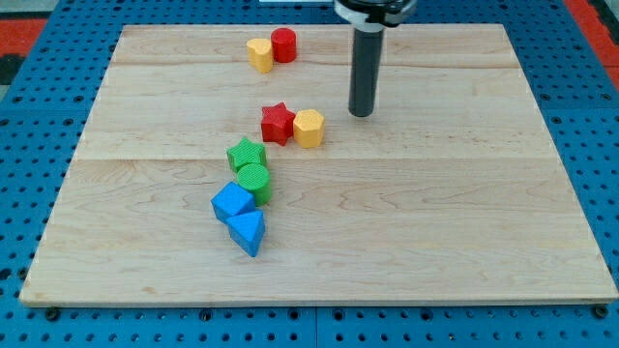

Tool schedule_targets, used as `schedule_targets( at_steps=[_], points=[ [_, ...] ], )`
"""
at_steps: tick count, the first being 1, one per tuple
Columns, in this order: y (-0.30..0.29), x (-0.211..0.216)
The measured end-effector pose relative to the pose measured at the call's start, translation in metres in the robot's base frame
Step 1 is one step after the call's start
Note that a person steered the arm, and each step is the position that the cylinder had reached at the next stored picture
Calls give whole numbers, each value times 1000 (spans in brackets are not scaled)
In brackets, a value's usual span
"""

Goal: Move the red star and yellow hexagon to the center left side of the board

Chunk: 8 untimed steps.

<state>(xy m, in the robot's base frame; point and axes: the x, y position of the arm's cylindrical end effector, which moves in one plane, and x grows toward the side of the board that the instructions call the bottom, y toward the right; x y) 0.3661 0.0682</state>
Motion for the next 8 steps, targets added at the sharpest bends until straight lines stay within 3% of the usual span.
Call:
schedule_targets(
  at_steps=[3,5,6,8],
  points=[
    [-120,-1],
    [-85,19],
    [-104,39],
    [-289,33]
  ],
)
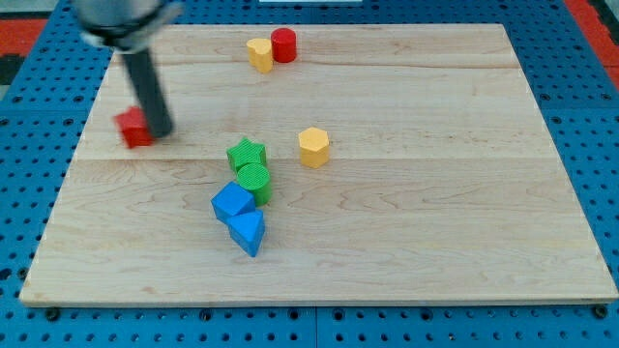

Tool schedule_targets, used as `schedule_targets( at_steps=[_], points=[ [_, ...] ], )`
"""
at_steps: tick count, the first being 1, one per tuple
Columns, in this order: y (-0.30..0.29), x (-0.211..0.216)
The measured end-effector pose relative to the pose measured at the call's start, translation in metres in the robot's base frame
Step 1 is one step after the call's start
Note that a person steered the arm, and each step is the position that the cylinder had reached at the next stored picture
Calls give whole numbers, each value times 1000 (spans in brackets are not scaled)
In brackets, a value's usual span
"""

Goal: Move the red star and yellow hexagon to the center left side of the board

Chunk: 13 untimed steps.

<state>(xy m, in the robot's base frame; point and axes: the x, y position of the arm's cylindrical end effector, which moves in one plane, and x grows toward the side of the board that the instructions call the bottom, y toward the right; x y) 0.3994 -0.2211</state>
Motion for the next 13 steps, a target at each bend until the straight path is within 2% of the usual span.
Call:
schedule_targets(
  at_steps=[1,3,4,5,6,7,8,9,10,12,13],
  points=[
    [57,11],
    [183,-22],
    [281,8],
    [262,43],
    [155,26],
    [73,4],
    [118,14],
    [145,-2],
    [137,-37],
    [39,-37],
    [88,-2]
  ],
)
